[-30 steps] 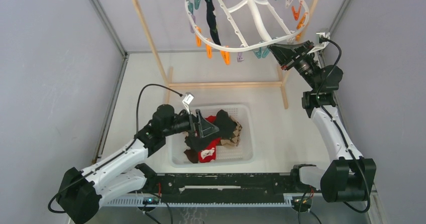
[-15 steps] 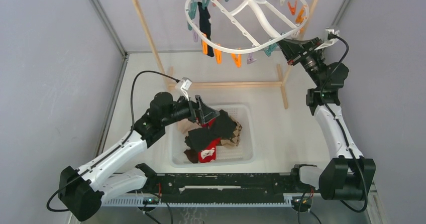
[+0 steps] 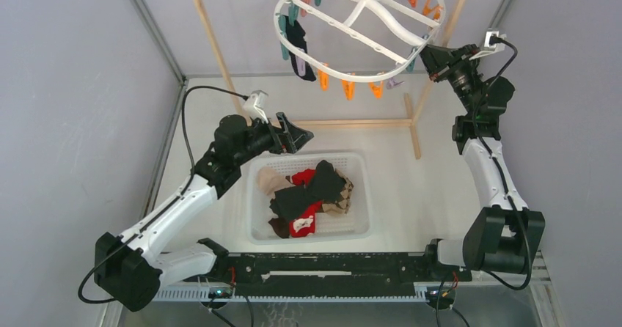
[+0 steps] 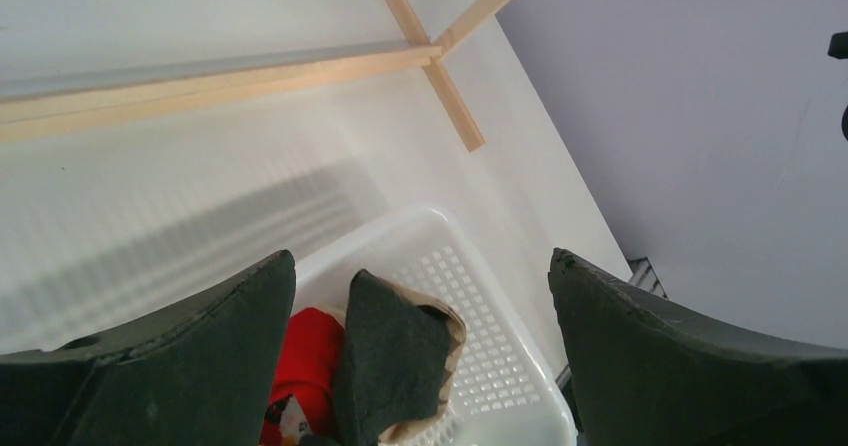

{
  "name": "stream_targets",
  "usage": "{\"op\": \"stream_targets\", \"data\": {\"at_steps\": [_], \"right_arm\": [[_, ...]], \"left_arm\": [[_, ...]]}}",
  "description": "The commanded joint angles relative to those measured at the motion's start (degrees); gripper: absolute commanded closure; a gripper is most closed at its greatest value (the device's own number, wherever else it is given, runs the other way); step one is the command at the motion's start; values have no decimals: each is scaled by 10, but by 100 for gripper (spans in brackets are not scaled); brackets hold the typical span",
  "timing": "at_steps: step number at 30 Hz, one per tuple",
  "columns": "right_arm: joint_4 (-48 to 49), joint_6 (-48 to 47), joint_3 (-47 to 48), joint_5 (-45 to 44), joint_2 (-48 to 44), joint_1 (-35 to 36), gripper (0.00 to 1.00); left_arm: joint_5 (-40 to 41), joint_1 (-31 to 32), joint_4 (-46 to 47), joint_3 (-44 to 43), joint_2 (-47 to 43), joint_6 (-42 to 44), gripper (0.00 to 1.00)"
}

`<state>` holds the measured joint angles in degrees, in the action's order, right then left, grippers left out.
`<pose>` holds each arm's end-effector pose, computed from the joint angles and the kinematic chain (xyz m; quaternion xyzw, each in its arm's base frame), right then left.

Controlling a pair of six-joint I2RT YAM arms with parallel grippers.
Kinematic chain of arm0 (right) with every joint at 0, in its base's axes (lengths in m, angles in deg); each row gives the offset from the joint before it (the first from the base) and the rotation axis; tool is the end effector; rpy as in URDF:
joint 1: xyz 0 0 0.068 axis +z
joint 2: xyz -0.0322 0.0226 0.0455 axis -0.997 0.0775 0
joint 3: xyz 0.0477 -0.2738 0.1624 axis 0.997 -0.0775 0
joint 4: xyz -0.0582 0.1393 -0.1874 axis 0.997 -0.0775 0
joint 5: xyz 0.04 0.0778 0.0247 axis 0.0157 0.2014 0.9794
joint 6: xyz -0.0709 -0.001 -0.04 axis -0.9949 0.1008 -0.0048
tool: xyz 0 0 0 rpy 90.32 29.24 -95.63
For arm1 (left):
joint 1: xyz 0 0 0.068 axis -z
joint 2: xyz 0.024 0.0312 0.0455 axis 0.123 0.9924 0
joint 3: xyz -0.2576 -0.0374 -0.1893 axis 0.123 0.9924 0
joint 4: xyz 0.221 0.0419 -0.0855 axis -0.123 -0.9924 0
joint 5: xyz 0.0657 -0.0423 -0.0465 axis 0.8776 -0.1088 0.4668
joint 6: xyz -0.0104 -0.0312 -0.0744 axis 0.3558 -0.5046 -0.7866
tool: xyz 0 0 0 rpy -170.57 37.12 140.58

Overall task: Remove the socks clipped to the hanger
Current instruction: Place the sock in the bin, then remove the sock from the hanger.

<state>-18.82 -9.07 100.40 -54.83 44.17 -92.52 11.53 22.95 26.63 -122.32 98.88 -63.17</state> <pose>0.2927 0.0039 0.4828 -0.0229 0.5648 0.3788 0.7328 0.1991 -0.1371 0.3678 0.0554 0.7732 -0.4220 0.4701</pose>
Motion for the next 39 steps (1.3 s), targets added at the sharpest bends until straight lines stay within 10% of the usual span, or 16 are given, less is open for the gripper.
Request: {"op": "stream_targets", "data": {"at_steps": [1,16,39], "right_arm": [[21,25,34,-9,21,-17,89],[26,65,61,6,45,-45,41],[-73,65,-13,70,-60,-76,14]], "left_arm": [[16,-15,44,-41,20,12,0],[22,-52,97,-71,83,28,0],[-15,-99,246,-149,237,96,0]]}}
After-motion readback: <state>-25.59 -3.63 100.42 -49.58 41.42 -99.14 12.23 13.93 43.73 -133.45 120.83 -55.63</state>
